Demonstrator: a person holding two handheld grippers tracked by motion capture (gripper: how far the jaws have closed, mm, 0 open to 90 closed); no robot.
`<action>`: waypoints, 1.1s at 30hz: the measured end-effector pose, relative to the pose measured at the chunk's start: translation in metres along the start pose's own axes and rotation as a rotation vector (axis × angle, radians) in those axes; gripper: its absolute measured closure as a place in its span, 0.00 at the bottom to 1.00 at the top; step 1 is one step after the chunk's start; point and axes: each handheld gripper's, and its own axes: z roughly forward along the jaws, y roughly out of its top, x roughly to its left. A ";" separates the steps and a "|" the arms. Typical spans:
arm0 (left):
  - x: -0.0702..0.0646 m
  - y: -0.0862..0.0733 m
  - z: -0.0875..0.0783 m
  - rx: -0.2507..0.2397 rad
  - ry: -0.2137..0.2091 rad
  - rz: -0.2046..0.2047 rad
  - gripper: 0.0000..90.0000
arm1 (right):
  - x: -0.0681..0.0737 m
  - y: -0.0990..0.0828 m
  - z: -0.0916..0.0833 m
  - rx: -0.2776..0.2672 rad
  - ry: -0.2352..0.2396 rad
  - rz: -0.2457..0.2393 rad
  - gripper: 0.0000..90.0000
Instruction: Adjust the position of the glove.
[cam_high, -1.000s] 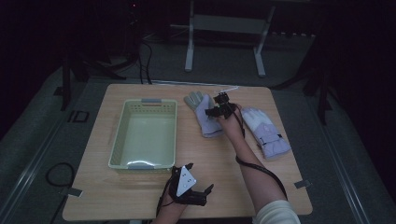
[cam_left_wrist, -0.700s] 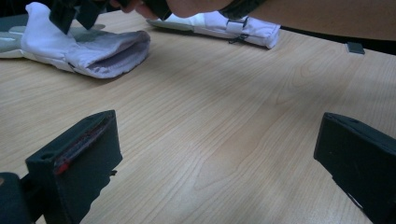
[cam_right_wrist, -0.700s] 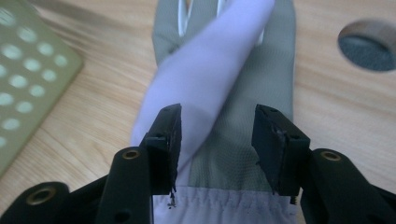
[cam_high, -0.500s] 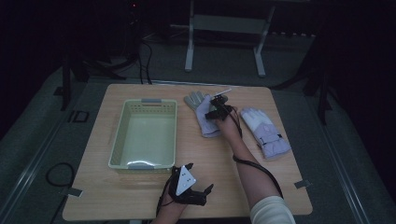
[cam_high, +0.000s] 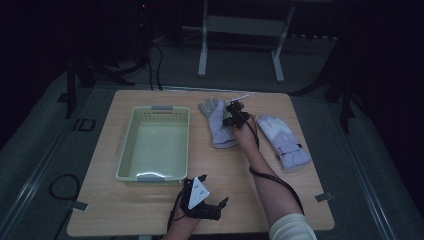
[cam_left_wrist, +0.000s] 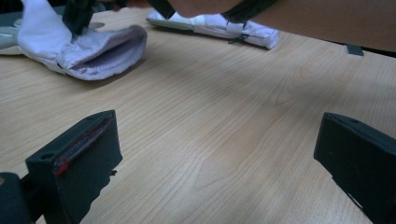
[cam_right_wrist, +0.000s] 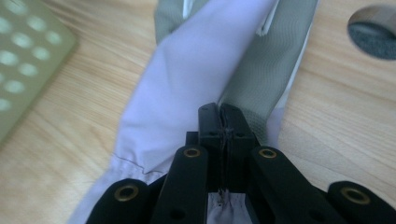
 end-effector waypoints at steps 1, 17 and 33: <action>0.000 0.000 0.000 0.000 0.000 0.001 0.01 | 0.000 0.001 -0.010 -0.029 0.010 0.007 0.98; -0.001 0.000 0.000 0.001 0.010 0.008 0.01 | 0.014 -0.028 -0.095 -0.214 0.070 0.057 0.98; -0.003 0.000 0.000 0.001 0.023 0.016 0.01 | 0.022 -0.093 -0.128 -0.260 -0.014 0.130 0.98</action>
